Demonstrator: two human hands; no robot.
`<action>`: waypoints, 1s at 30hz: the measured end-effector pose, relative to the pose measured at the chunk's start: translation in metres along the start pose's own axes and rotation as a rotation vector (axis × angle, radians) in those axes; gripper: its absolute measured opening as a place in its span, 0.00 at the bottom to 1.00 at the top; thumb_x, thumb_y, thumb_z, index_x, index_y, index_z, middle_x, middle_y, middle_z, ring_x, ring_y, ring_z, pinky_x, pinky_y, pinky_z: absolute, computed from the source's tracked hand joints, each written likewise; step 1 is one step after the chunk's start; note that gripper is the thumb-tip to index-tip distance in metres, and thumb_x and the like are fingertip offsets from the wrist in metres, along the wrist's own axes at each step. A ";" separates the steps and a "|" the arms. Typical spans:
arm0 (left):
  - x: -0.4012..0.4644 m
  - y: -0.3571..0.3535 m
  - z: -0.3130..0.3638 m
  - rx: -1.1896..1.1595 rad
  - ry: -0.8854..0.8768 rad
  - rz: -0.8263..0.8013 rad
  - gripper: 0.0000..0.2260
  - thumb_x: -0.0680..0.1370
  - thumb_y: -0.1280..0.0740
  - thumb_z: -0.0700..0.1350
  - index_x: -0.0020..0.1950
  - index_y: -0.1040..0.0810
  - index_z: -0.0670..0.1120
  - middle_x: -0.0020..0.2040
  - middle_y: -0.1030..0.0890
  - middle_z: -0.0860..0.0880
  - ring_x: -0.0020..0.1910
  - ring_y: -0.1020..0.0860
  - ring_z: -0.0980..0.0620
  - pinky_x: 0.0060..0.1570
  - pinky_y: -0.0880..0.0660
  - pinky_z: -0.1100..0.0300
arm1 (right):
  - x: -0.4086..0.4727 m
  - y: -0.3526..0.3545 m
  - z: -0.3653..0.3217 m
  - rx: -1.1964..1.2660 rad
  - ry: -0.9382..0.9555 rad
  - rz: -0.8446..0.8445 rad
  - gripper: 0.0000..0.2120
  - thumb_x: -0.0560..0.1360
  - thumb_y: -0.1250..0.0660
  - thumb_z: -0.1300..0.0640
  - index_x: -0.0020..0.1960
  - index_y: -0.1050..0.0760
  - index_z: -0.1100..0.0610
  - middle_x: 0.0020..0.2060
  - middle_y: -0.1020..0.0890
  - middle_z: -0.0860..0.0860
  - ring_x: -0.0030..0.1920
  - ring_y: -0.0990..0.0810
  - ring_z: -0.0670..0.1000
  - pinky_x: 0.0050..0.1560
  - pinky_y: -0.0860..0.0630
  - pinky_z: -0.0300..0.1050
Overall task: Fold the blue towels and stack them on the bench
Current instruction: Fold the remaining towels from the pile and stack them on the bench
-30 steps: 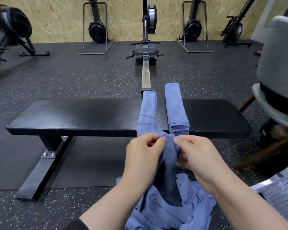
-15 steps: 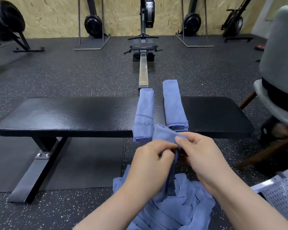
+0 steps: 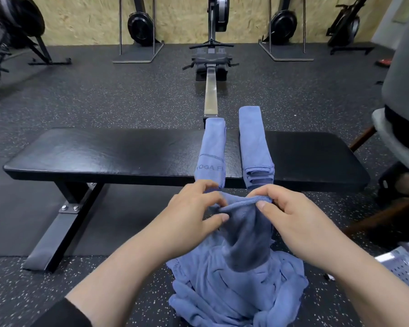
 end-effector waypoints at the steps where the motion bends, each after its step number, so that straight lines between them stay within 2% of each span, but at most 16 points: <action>1: -0.002 0.000 -0.005 0.027 0.032 -0.030 0.05 0.80 0.34 0.58 0.53 0.22 0.59 0.73 0.34 0.56 0.73 0.36 0.53 0.68 0.32 0.46 | -0.001 0.001 0.000 0.003 0.006 -0.018 0.12 0.83 0.37 0.58 0.48 0.20 0.43 0.41 0.16 0.40 0.43 0.20 0.40 0.46 0.26 0.36; 4: -0.005 0.005 -0.023 0.276 0.137 -0.109 0.14 0.80 0.39 0.63 0.59 0.20 0.59 0.74 0.33 0.56 0.72 0.34 0.51 0.67 0.31 0.47 | -0.002 0.005 0.004 0.000 0.010 -0.067 0.10 0.83 0.37 0.56 0.51 0.20 0.43 0.44 0.14 0.47 0.48 0.18 0.53 0.56 0.23 0.53; 5: -0.006 0.011 -0.027 0.308 0.138 -0.097 0.16 0.80 0.39 0.64 0.59 0.20 0.59 0.72 0.31 0.56 0.70 0.32 0.52 0.66 0.31 0.48 | -0.002 0.008 0.007 -0.010 0.000 -0.065 0.10 0.83 0.37 0.56 0.51 0.19 0.44 0.45 0.14 0.46 0.49 0.18 0.52 0.57 0.23 0.53; 7: -0.006 0.022 -0.026 0.233 0.064 -0.045 0.15 0.80 0.38 0.62 0.53 0.18 0.55 0.67 0.26 0.58 0.64 0.27 0.55 0.64 0.30 0.52 | 0.000 0.013 0.013 -0.037 -0.027 -0.032 0.11 0.83 0.37 0.58 0.50 0.18 0.46 0.45 0.14 0.43 0.48 0.18 0.46 0.57 0.24 0.47; 9: -0.008 0.031 -0.021 0.129 -0.015 0.007 0.13 0.80 0.34 0.57 0.46 0.17 0.50 0.60 0.23 0.60 0.57 0.25 0.60 0.61 0.29 0.56 | 0.003 0.017 0.014 -0.025 -0.028 0.015 0.11 0.83 0.36 0.59 0.49 0.18 0.46 0.44 0.14 0.41 0.46 0.19 0.41 0.53 0.25 0.39; 10: -0.008 0.035 -0.019 0.099 -0.035 0.047 0.11 0.79 0.31 0.56 0.44 0.17 0.49 0.56 0.21 0.60 0.53 0.23 0.60 0.58 0.28 0.57 | 0.005 0.019 0.014 0.002 -0.025 0.030 0.11 0.82 0.36 0.59 0.49 0.18 0.47 0.44 0.14 0.42 0.45 0.18 0.42 0.51 0.26 0.39; 12: -0.007 0.042 -0.017 0.051 -0.040 0.130 0.09 0.76 0.27 0.54 0.43 0.16 0.49 0.48 0.18 0.57 0.46 0.22 0.57 0.53 0.26 0.56 | 0.008 0.018 0.014 0.032 -0.023 0.039 0.10 0.82 0.36 0.59 0.50 0.18 0.47 0.44 0.13 0.48 0.44 0.19 0.48 0.49 0.26 0.42; 14: -0.007 0.046 -0.015 -0.005 -0.010 0.183 0.09 0.74 0.25 0.53 0.40 0.17 0.48 0.39 0.19 0.53 0.39 0.23 0.55 0.45 0.26 0.55 | 0.011 0.017 0.015 0.028 -0.011 0.050 0.09 0.83 0.36 0.57 0.51 0.18 0.46 0.44 0.13 0.50 0.46 0.18 0.57 0.53 0.23 0.48; 16: -0.007 0.050 -0.014 -0.046 0.047 0.222 0.10 0.73 0.24 0.52 0.37 0.19 0.49 0.31 0.23 0.55 0.33 0.28 0.56 0.35 0.31 0.61 | 0.013 0.017 0.013 0.022 0.017 0.073 0.09 0.83 0.36 0.57 0.52 0.20 0.44 0.42 0.14 0.51 0.44 0.19 0.57 0.52 0.23 0.54; 17: -0.007 0.051 -0.014 -0.069 0.074 0.238 0.11 0.72 0.23 0.51 0.35 0.21 0.49 0.28 0.25 0.56 0.31 0.30 0.57 0.32 0.34 0.64 | 0.013 0.017 0.009 0.025 0.035 0.089 0.09 0.83 0.37 0.57 0.53 0.21 0.44 0.39 0.16 0.53 0.38 0.22 0.55 0.46 0.24 0.53; 19: -0.007 0.055 -0.013 -0.129 0.095 0.277 0.13 0.72 0.22 0.49 0.34 0.24 0.50 0.27 0.25 0.58 0.29 0.31 0.59 0.32 0.35 0.65 | 0.011 0.020 0.000 0.026 0.074 0.128 0.08 0.82 0.37 0.58 0.53 0.26 0.44 0.34 0.23 0.57 0.28 0.32 0.47 0.35 0.32 0.45; 22: -0.009 0.060 -0.009 -0.245 0.075 0.314 0.14 0.72 0.22 0.44 0.38 0.28 0.49 0.31 0.23 0.55 0.31 0.30 0.59 0.34 0.34 0.63 | 0.005 0.023 -0.012 0.023 0.132 0.190 0.10 0.82 0.37 0.61 0.46 0.25 0.48 0.28 0.29 0.51 0.27 0.36 0.45 0.29 0.37 0.37; 24: -0.011 0.062 -0.005 -0.307 0.053 0.302 0.14 0.73 0.24 0.42 0.43 0.29 0.52 0.33 0.23 0.55 0.31 0.31 0.59 0.35 0.34 0.65 | 0.001 0.024 -0.017 0.030 0.145 0.205 0.14 0.81 0.38 0.64 0.43 0.22 0.49 0.25 0.30 0.45 0.26 0.34 0.44 0.28 0.37 0.34; 27: -0.017 0.062 0.002 -0.354 0.042 0.282 0.14 0.76 0.29 0.39 0.51 0.28 0.56 0.36 0.22 0.52 0.33 0.29 0.57 0.37 0.32 0.65 | -0.004 0.022 -0.019 0.107 0.127 0.205 0.11 0.80 0.34 0.63 0.45 0.18 0.50 0.25 0.27 0.41 0.25 0.32 0.42 0.28 0.36 0.29; 28: -0.019 0.062 0.002 -0.362 0.051 0.284 0.14 0.76 0.30 0.39 0.54 0.27 0.57 0.36 0.22 0.53 0.34 0.29 0.56 0.38 0.31 0.64 | -0.006 0.019 -0.021 0.153 0.125 0.198 0.08 0.78 0.30 0.62 0.45 0.18 0.50 0.27 0.26 0.41 0.26 0.31 0.41 0.29 0.35 0.29; 30: -0.024 0.058 0.003 -0.374 0.071 0.272 0.14 0.77 0.30 0.41 0.56 0.23 0.58 0.36 0.21 0.55 0.35 0.26 0.55 0.41 0.28 0.62 | -0.009 0.014 -0.022 0.205 0.123 0.196 0.06 0.74 0.25 0.59 0.46 0.19 0.48 0.31 0.22 0.46 0.31 0.29 0.43 0.34 0.30 0.35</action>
Point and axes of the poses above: each hand's wrist, its own x-axis towards the middle knuckle, its own y-axis out of the back of the hand, z = x × y, the point moved 5 cm from there along x, towards the middle knuckle
